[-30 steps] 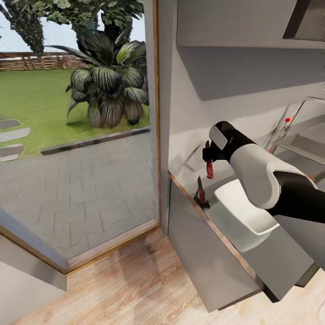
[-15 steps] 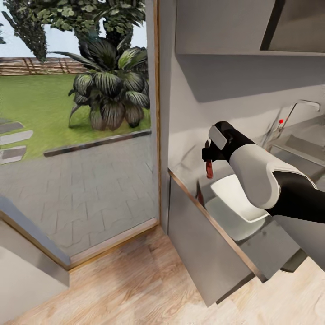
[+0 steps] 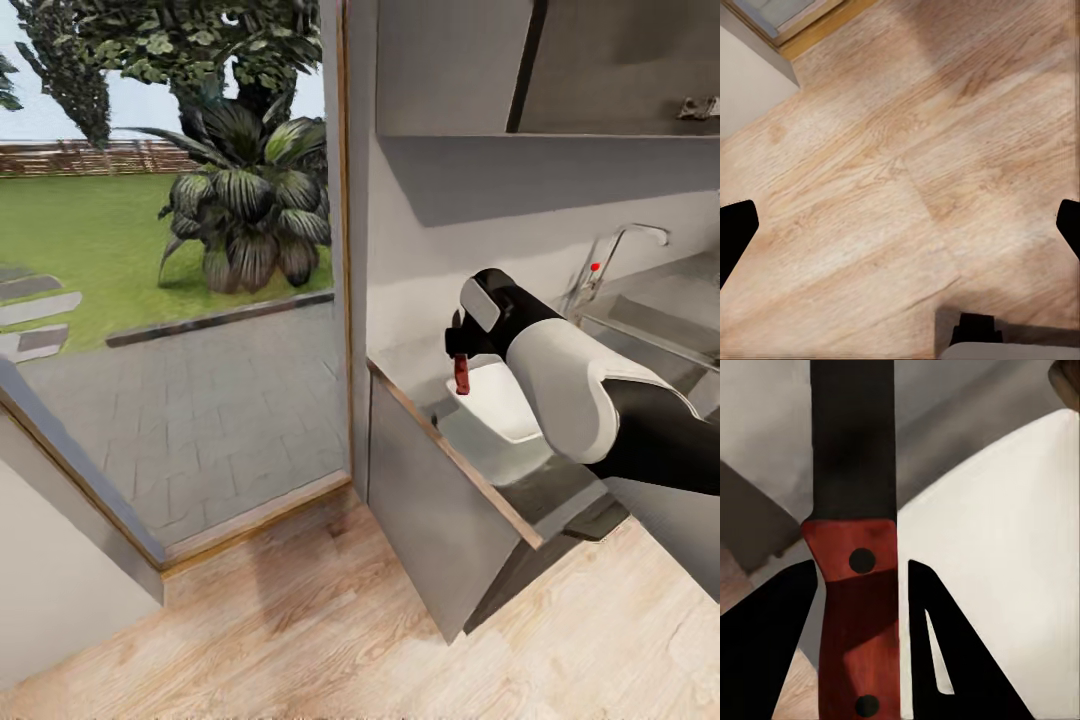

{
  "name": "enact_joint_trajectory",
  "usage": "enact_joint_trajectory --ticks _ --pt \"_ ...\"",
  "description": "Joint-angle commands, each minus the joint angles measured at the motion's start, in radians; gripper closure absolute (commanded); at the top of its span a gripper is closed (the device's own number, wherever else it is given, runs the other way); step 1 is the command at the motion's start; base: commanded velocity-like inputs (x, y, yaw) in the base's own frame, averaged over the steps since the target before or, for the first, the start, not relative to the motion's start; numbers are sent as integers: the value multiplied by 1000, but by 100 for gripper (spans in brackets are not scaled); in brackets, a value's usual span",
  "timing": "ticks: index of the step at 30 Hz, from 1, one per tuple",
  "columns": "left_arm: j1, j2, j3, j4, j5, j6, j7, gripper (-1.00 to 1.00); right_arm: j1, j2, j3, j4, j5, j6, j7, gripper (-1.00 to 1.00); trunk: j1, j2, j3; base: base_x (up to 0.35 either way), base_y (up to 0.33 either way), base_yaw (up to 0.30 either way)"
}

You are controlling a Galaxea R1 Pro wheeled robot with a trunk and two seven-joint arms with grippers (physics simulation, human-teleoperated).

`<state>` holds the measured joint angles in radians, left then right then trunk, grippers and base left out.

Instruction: In the kitchen, take the Vidalia onion out of the sink, dice it on the chopping board with the paring knife, put the diced onion into the bowl on the countertop, then place both the paring knife and the chopping board into the sink.

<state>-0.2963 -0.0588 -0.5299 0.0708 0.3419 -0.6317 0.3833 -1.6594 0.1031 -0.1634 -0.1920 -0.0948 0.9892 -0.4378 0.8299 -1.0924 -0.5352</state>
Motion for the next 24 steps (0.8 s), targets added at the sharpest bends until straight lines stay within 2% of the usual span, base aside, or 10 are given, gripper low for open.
enact_joint_trajectory --ticks 1,8,13,14,17,18,19,24 --pt "-1 -1 -8 4 5 -5 3 -100 0 1 -4 -1 -10 1 -10 100 0 -1 1 -235 -127 0" --pt "-1 -1 -8 4 5 -5 3 -100 0 6 -1 -22 -10 0 -10 100 0 -1 12 -202 -214 0" --pt "-1 -1 -8 3 5 -5 3 -100 0 31 6 -106 -4 2 -11 100 0 -1 20 -138 -291 0" --pt "-1 -1 -8 3 5 -5 3 -100 0 35 16 -113 -2 2 -12 100 0 -1 21 -113 -301 0" --pt "-1 0 -8 3 5 -5 3 -100 0 59 108 -158 1 -1 -10 100 0 -1 26 -96 -306 0" --pt "-1 1 -8 3 5 -5 3 -100 0 71 149 -182 1 -2 -9 100 0 -1 28 -84 -309 0" --pt "-1 2 -8 3 5 -5 3 -100 0 71 176 -199 -1 -2 -9 100 0 -1 29 -53 -311 0" --pt "-1 -2 -7 1 5 -4 9 -100 0 71 208 -217 -1 -3 -6 100 0 -1 35 -13 -316 0"
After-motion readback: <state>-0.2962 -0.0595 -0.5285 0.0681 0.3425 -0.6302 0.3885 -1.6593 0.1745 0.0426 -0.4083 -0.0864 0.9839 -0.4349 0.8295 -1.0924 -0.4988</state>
